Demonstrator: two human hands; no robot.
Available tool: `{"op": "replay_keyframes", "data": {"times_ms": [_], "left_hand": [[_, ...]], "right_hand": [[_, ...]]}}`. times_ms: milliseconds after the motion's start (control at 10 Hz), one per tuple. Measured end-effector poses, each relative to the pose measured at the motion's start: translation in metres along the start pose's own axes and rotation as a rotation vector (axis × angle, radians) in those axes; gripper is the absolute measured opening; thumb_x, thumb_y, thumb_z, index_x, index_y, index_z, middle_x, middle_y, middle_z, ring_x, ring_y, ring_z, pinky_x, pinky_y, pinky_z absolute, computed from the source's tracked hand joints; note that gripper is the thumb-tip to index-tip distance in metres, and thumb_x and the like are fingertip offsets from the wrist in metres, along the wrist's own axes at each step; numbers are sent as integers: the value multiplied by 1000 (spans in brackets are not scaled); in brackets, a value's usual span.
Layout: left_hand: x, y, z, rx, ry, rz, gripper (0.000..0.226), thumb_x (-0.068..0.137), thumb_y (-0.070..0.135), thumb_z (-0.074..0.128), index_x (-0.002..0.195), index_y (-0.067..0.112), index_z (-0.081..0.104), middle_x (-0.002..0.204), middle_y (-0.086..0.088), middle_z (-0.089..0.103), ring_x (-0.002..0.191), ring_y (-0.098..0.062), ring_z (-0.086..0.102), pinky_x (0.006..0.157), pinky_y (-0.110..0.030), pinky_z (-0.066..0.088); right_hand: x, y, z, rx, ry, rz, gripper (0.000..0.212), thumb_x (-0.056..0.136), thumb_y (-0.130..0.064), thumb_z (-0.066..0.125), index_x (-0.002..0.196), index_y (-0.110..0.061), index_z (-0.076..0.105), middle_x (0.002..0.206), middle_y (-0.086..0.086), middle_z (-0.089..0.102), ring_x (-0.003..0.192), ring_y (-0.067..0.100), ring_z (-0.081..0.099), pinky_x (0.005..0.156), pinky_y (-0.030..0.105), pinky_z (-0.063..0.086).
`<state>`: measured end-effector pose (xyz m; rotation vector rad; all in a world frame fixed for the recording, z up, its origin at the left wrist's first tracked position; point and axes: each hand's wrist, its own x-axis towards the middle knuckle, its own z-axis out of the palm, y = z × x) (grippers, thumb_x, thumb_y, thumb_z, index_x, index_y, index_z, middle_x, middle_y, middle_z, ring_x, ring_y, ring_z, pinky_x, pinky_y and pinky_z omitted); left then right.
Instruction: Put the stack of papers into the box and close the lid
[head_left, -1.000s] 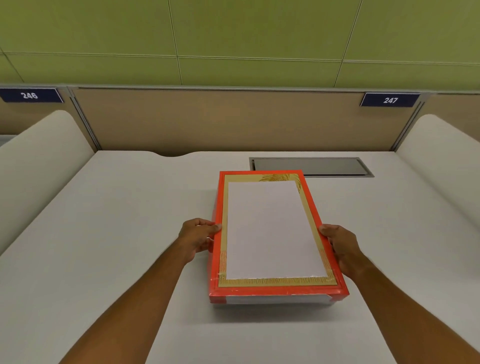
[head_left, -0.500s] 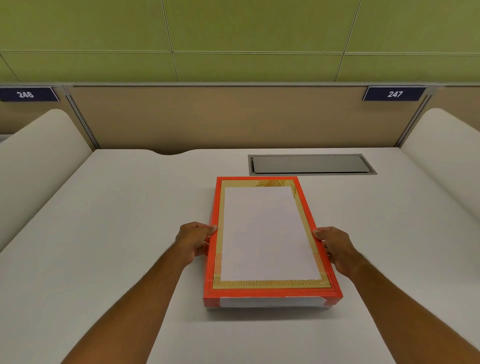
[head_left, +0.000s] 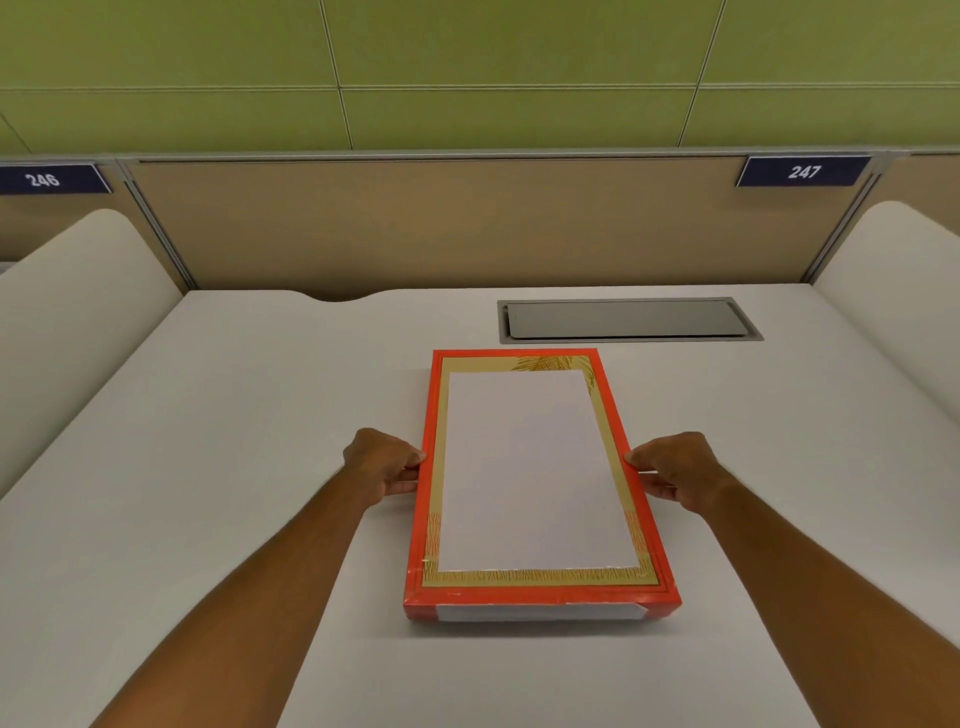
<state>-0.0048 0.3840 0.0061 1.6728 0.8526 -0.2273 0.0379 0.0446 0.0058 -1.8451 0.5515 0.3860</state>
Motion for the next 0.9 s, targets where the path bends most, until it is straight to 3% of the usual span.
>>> {"op": "replay_keyframes", "data": {"times_ms": [100, 300, 500, 700, 800, 900], "left_hand": [[3, 1, 0, -15, -5, -43, 16, 81, -4, 72, 96, -8, 68, 88, -20, 73, 74, -29, 74, 66, -42, 62], [2, 5, -2, -38, -38, -99, 6, 81, -9, 69, 85, -6, 66, 82, -18, 69, 68, -25, 69, 46, -31, 58], [4, 3, -2, -39, -23, -91, 10, 81, -8, 70, 91, -8, 67, 83, -19, 70, 70, -26, 70, 57, -34, 59], [-4, 4, 12, 299, 131, 114, 23, 81, 15, 76, 94, -3, 69, 87, -12, 72, 72, -25, 72, 71, -38, 63], [-27, 17, 27, 573, 241, 342, 39, 86, 35, 69, 108, 3, 66, 95, -5, 66, 91, -25, 69, 76, -30, 53], [-37, 26, 34, 651, 271, 494, 56, 86, 49, 63, 127, 11, 57, 124, -8, 60, 115, -28, 60, 89, -35, 50]], "right_hand": [[1, 0, 1, 9, 0, 24, 9, 86, -7, 71, 90, -3, 65, 104, 19, 71, 85, 34, 72, 84, 49, 60], [4, -2, -3, 50, -24, 82, 22, 84, -2, 71, 104, 6, 66, 104, 23, 70, 81, 31, 71, 85, 46, 60], [3, -4, -3, 16, -15, 71, 22, 82, -3, 74, 101, 6, 67, 105, 23, 71, 87, 33, 72, 87, 46, 59], [-5, -5, 6, -224, 87, -104, 26, 85, -22, 73, 92, 2, 70, 96, 15, 74, 83, 33, 74, 83, 44, 61], [-22, -17, 22, -423, 240, -311, 48, 87, -41, 66, 113, -1, 67, 118, 14, 70, 107, 35, 67, 91, 45, 53], [-29, -23, 28, -509, 280, -445, 64, 88, -49, 62, 137, -9, 51, 137, 14, 58, 123, 35, 57, 101, 49, 46]]}}
